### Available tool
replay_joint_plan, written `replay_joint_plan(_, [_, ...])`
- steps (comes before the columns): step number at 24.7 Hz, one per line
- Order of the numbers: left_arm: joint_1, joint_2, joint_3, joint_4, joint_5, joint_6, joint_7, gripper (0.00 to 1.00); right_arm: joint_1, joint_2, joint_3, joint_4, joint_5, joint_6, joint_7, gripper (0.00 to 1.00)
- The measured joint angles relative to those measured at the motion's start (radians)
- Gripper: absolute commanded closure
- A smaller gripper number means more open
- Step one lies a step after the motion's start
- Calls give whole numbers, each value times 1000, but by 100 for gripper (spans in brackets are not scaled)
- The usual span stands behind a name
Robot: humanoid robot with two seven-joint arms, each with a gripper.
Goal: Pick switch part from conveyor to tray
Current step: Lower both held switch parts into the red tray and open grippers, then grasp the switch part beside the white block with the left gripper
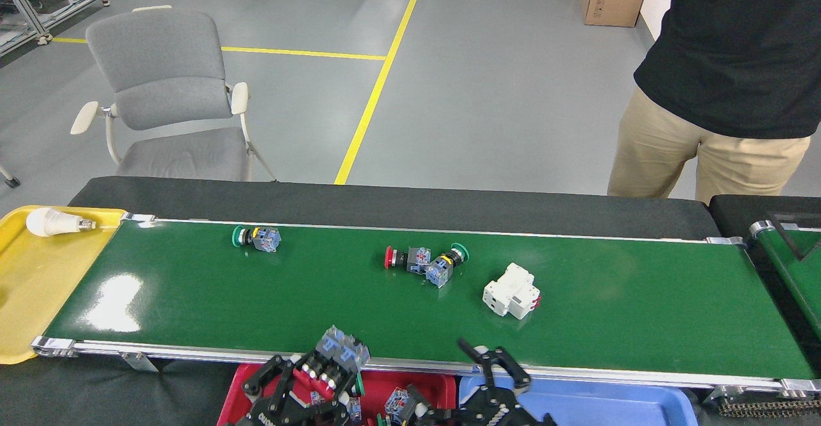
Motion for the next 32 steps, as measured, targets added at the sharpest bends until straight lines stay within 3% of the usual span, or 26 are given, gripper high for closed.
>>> replay_joint_plan(5, [9,-8,84,-2,4,-20,0,0,85,19,-315,-2,-100,13,-27,0])
replay_joint_plan(7, [7,-44,126,-2,4,-18,0,0,104,19,-396,0,-118,15,-31,0])
replay_joint_plan(9, [-4,-69,166,-2,4,59,0,0,112,19,-438,2,-124,15,-33,0])
replay_joint_plan(13, [-6,-47,205,-3,3,353,0,0,116,19,-456,8,-125,14,-33,0])
replay_joint_plan(17, [18,-6,207,-3,3,461,0,0,116,9,-488,11,-125,13,-34,0])
replay_joint_plan(21, [1,14,173,-3,3,419,1,0,113,-15,-499,28,-126,8,-34,0])
replay_joint_plan(24, [-84,17,158,10,1,378,-5,0,96,-18,-499,31,-126,6,-36,0])
replay_joint_plan(32, [-299,66,50,258,1,332,-54,0,56,-21,-499,71,-131,-33,-32,0])
